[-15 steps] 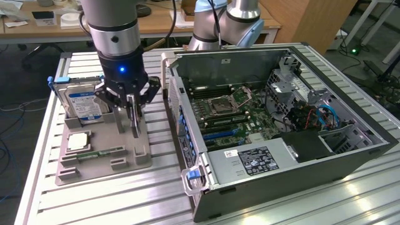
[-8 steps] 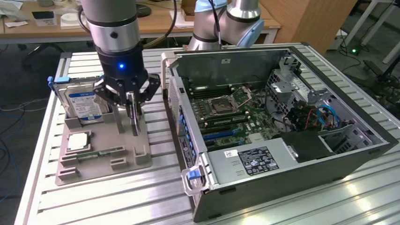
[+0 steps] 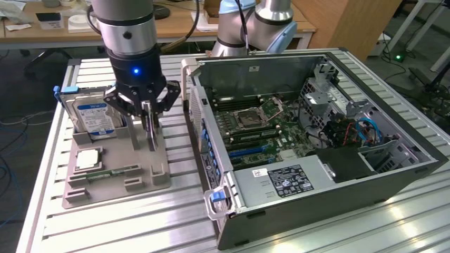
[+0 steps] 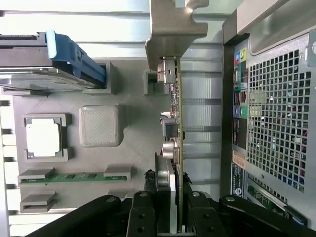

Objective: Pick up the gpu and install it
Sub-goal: 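Pick up the gpu and move the gpu toward the slot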

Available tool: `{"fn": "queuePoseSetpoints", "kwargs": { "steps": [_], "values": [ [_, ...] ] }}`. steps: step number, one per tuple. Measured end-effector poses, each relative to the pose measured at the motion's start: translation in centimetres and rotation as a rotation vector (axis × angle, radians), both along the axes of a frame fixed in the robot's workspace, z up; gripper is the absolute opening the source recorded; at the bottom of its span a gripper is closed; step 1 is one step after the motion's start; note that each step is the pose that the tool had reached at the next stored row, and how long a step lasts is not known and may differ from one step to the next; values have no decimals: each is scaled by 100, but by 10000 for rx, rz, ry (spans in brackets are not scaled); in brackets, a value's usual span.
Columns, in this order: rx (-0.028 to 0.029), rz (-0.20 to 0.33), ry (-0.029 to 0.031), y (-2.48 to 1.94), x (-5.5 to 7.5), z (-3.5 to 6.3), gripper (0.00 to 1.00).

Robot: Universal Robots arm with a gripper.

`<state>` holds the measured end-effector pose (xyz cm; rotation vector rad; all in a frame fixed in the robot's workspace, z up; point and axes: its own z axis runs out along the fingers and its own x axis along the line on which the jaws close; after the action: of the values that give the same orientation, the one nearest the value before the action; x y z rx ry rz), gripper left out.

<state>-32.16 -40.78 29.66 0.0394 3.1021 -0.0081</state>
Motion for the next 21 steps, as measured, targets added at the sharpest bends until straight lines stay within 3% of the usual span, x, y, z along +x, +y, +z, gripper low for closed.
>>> {"fn": "queuePoseSetpoints", "kwargs": {
  "steps": [21],
  "values": [
    [1, 0, 0, 0, 0, 216, 28]
  ]
}}
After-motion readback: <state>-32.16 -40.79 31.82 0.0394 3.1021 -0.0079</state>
